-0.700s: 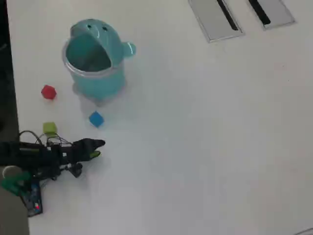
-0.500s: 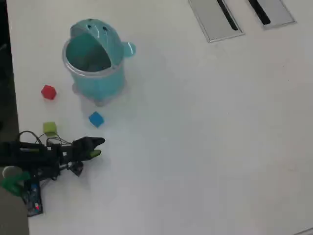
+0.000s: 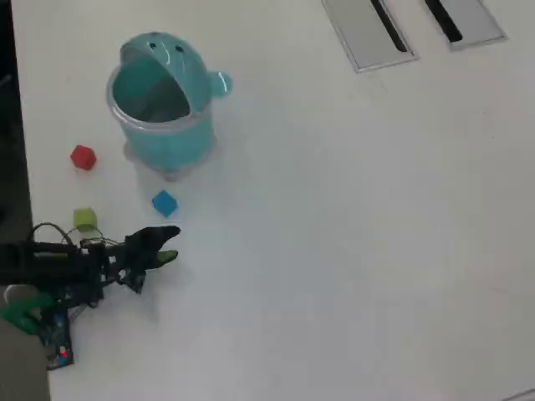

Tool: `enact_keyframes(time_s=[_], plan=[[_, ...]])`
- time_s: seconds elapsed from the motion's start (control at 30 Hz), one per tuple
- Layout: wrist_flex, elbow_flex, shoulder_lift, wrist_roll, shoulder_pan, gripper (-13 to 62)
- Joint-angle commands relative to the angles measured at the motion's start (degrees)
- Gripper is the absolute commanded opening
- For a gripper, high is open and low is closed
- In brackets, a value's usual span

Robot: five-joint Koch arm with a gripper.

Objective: Grasp RGB lego blocks and put them in the bin one by one.

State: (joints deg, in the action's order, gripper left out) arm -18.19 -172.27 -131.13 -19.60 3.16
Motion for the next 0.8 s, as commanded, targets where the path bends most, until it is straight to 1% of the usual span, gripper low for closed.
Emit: enact_keyframes(time_s=[0.0, 0.17, 0.33, 0.53, 0.7, 0.73, 0.77], plan=[[-3.5, 4.4, -4.3, -1.5, 0.4, 33.5], [-3.7, 9.1, -4.3, -3.0, 3.4, 33.2], [-11.5, 9.6, -4.3, -8.5, 9.8, 32.9], [-10.9, 16.1, -4.3, -9.0, 15.2, 31.9], [-12.2, 18.2, -4.3, -11.2, 16.4, 31.2], [-12.4, 20.5, -4.3, -13.7, 17.4, 31.2], [-5.3, 28.7, -4.4, -16.4, 20.5, 31.3]])
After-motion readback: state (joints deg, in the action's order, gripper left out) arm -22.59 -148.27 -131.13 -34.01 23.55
